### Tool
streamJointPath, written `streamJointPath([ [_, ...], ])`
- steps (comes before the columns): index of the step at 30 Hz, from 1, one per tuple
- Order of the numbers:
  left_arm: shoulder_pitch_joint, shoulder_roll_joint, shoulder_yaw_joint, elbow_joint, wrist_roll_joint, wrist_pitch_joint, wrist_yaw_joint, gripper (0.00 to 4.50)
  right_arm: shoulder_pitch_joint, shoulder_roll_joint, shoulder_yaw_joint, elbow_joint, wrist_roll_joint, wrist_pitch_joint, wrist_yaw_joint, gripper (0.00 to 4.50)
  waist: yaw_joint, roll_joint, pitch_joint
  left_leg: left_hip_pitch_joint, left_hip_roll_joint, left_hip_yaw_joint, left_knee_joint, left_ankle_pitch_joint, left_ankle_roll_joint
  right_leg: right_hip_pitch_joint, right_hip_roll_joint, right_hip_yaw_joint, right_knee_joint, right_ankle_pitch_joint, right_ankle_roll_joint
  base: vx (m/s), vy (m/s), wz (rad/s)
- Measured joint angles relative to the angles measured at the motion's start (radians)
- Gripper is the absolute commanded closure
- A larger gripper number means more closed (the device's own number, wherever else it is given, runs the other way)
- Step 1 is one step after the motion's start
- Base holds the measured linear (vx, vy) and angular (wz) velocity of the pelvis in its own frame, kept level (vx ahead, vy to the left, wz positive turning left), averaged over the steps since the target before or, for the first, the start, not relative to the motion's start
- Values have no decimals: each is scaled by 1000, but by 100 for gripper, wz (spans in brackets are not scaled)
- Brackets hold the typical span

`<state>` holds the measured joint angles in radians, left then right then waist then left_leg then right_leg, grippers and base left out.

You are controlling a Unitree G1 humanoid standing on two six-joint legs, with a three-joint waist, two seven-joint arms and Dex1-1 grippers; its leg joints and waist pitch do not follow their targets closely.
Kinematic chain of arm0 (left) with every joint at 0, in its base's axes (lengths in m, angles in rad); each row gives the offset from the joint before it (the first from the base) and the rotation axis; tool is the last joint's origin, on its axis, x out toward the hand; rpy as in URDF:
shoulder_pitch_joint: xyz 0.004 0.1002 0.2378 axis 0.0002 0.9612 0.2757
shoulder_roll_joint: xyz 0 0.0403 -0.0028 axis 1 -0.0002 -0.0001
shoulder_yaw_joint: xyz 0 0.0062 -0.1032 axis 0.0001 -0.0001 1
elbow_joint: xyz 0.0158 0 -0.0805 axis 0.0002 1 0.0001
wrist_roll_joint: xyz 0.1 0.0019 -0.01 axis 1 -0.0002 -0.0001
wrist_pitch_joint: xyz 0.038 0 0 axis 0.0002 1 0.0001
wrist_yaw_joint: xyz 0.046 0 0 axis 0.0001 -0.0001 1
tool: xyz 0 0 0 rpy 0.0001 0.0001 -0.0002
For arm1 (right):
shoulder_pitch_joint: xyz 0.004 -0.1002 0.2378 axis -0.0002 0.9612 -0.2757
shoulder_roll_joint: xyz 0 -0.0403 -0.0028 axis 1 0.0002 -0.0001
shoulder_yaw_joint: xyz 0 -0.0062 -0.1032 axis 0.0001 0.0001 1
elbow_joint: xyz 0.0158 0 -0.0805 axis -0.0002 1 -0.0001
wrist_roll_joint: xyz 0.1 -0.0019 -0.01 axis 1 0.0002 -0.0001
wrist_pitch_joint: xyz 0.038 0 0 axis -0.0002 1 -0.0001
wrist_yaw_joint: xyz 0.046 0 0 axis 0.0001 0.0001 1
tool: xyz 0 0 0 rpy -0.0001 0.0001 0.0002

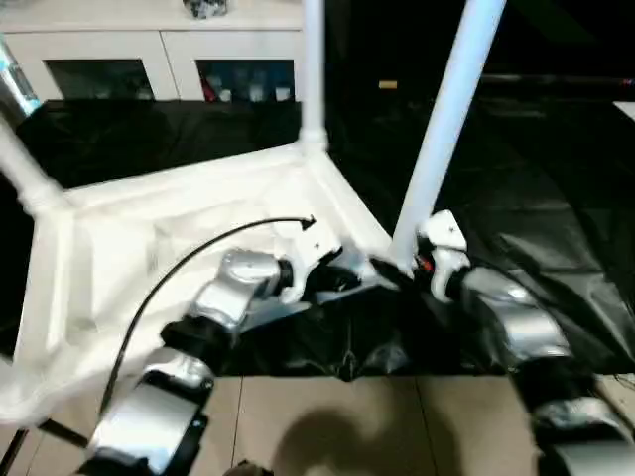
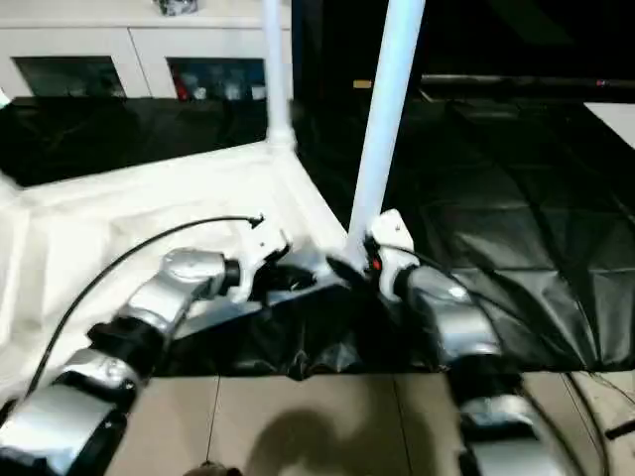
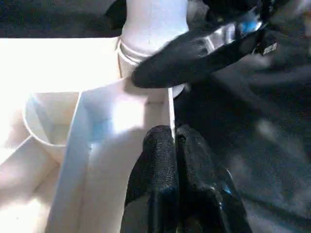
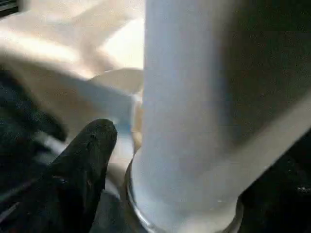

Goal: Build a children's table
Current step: Rotate leg to tighten

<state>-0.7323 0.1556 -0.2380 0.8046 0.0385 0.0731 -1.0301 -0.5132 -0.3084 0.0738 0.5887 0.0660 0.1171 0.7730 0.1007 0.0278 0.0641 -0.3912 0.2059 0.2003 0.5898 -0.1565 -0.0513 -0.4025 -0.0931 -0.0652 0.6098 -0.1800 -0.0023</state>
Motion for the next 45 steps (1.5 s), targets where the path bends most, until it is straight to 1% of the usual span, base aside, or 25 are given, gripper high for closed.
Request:
streamJointPath([
  [7,0,53,-19,-1,-1,-37,-113,450,11,-73,49,-46,15,17,186,68,1,-1,0,0,0,0,0,0,0,0,0,0,1,0,0,0,0,0],
  [8,0,60,-22,-1,-1,-42,-125,450,12,-80,53,-54,17,25,201,85,1,-1,0,0,0,0,0,0,0,0,0,0,1,0,0,0,0,0],
  [10,0,78,-25,-1,-1,-51,-154,450,12,-91,60,-66,19,34,233,85,2,-1,0,0,0,0,0,0,0,0,0,0,1,0,0,0,0,0],
  [12,-1,86,-27,-1,-2,-53,-168,450,12,-93,64,-67,21,35,244,113,3,-1,0,0,0,0,0,0,0,0,0,0,1,0,0,0,0,0],
  [15,-4,88,-33,-1,-2,-53,-185,450,12,-95,65,-67,22,36,256,125,4,-1,0,0,0,0,1,0,0,0,0,0,1,0,0,0,0,0],
  [17,-4,90,-33,-1,-4,-53,-195,450,12,-98,71,-70,22,40,266,148,6,-1,0,0,0,0,1,0,0,0,0,0,1,0,0,0,0,0],
  [21,-4,95,-34,-1,-6,-53,-213,450,24,-99,73,-92,22,50,271,176,9,0,0,0,0,0,1,0,0,0,0,0,1,0,0,0,0,0],
  [28,-4,102,-32,0,-6,-47,-223,450,34,-78,70,-104,23,58,267,186,8,-1,-1,1,1,0,1,0,0,0,0,0,1,0,0,0,0,0],
  [30,-4,100,-27,1,-6,-38,-200,450,40,-58,57,-103,23,58,231,186,8,-1,-1,1,1,0,1,0,0,0,0,0,2,0,0,0,0,0],
  [32,-4,82,-6,17,-4,-27,-129,450,34,-10,30,-76,14,63,128,187,5,-2,-1,3,1,0,1,0,0,1,0,0,3,0,-1,0,0,0],
  [36,-15,37,14,36,9,-3,14,450,-13,74,-17,6,1,68,-71,187,-11,-3,-1,4,0,0,1,0,0,2,0,1,2,0,-1,0,0,0],
  [40,-25,-42,45,48,26,39,185,450,-95,171,-84,123,-11,71,-326,187,-22,-5,0,4,0,0,1,0,0,1,0,1,1,1,-1,0,0,0],
  [42,-25,-61,52,49,25,47,221,450,-113,189,-98,148,-14,65,-379,187,-23,-5,0,4,0,0,1,0,0,1,0,1,1,1,-1,0,0,0],
  [44,-25,-87,64,49,25,56,257,450,-130,207,-115,179,-21,43,-437,187,-22,-5,0,3,0,0,0,0,0,1,0,1,1,1,-1,0,0,0],
  [45,-25,-89,64,49,25,56,258,450,-130,209,-117,183,-21,33,-441,152,-21,-5,-1,4,0,0,0,0,0,1,0,1,1,0,-1,0,0,0],
])
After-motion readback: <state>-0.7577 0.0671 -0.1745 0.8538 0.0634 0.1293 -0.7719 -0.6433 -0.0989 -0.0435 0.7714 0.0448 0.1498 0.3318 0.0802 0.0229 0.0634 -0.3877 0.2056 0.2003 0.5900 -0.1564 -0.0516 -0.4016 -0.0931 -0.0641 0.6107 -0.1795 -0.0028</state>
